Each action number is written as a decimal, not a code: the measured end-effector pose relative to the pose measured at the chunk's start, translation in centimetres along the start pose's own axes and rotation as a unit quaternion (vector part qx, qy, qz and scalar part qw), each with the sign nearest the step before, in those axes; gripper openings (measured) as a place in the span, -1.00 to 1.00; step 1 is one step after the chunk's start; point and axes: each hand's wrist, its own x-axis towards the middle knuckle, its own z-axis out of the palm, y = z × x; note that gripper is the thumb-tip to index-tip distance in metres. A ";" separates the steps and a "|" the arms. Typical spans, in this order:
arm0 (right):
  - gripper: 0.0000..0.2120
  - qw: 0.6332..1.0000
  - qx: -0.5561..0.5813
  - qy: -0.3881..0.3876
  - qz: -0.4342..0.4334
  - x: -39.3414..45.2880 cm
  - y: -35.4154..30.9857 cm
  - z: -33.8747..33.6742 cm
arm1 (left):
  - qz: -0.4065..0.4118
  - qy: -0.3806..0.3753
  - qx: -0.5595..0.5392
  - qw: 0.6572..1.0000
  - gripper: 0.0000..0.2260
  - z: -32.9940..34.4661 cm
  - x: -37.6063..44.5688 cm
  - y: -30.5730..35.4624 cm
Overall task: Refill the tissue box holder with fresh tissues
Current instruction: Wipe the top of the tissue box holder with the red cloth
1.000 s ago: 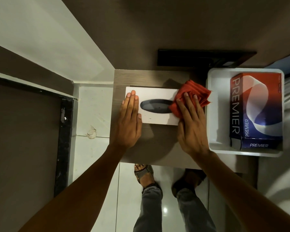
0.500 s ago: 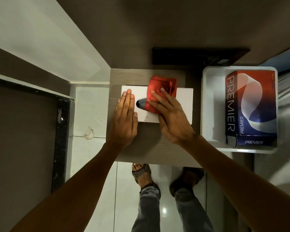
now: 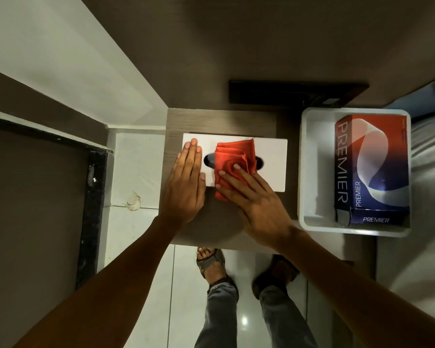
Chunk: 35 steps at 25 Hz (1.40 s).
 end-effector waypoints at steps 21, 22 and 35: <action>-0.38 0.987 0.074 0.076 0.121 1.5 4.6 -3.6 | 0.007 0.013 0.001 1.000 -0.46 0.0 0.0 -0.1; -0.36 0.982 0.099 0.090 0.136 0.8 5.0 -4.1 | 0.004 0.012 0.002 1.000 -0.46 0.0 0.0 -0.1; -0.57 0.876 0.359 0.139 0.290 -10.0 0.4 -3.1 | -0.025 0.001 0.032 0.999 -0.46 0.5 0.0 0.3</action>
